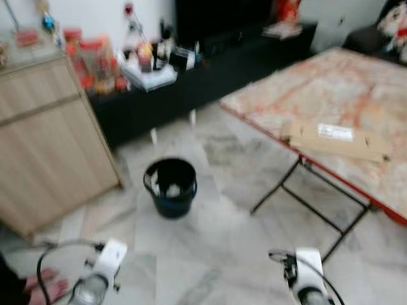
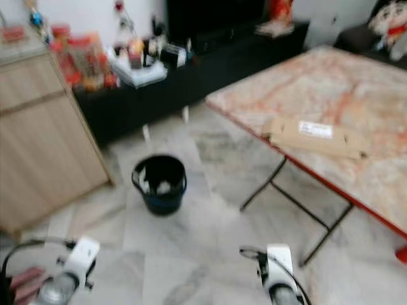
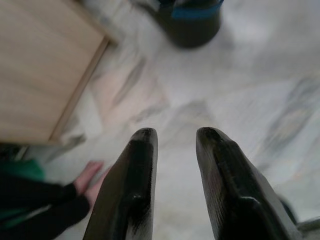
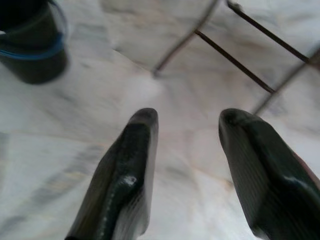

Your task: Picking trash to rubbish bin

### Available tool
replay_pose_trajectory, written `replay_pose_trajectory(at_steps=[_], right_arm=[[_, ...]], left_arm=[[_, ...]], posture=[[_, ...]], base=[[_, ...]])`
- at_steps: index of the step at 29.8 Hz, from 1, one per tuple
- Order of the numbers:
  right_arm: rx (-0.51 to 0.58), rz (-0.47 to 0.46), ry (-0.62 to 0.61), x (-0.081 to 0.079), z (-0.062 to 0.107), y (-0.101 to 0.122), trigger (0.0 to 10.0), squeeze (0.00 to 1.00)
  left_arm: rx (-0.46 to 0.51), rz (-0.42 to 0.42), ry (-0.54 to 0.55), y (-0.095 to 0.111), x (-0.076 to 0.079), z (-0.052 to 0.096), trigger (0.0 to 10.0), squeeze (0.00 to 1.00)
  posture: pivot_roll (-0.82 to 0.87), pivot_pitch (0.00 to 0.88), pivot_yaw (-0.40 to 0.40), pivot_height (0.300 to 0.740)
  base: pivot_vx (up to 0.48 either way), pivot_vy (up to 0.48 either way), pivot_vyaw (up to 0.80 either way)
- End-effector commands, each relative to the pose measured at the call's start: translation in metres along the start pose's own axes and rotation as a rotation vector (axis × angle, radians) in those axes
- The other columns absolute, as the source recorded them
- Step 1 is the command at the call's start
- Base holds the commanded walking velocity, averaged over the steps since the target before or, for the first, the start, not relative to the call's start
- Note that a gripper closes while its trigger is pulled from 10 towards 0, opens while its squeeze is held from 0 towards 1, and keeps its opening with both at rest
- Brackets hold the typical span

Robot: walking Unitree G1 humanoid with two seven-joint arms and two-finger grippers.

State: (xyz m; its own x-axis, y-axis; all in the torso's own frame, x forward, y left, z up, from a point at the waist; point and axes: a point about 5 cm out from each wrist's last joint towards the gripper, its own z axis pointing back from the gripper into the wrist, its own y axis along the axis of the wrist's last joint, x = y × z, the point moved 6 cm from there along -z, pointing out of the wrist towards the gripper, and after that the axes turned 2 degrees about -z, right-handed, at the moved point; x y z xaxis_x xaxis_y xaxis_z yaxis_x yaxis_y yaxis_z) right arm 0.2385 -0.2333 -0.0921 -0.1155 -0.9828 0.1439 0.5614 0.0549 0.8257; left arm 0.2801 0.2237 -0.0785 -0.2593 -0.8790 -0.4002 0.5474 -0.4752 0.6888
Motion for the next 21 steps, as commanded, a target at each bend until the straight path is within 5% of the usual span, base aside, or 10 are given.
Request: replay_pose_trajectory(at_steps=[1, 21], right_arm=[[0.016, -0.022, 0.003, -0.004, -0.003, 0.007, 10.0, 0.0], [0.03, -0.045, -0.036, 0.003, 0.0, 0.006, 10.0, 0.0]], left_arm=[[-0.024, -0.001, 0.01, -0.007, -0.007, 0.002, 10.0, 0.0], [0.016, -0.011, -0.021, 0.016, 0.001, -0.006, 10.0, 0.0]], posture=[[0.15, 0.026, 0.003, 0.74], [0.12, 0.02, 0.009, 0.74]], base=[[0.247, 0.0, 0.0], [0.249, 0.0, 0.0]])
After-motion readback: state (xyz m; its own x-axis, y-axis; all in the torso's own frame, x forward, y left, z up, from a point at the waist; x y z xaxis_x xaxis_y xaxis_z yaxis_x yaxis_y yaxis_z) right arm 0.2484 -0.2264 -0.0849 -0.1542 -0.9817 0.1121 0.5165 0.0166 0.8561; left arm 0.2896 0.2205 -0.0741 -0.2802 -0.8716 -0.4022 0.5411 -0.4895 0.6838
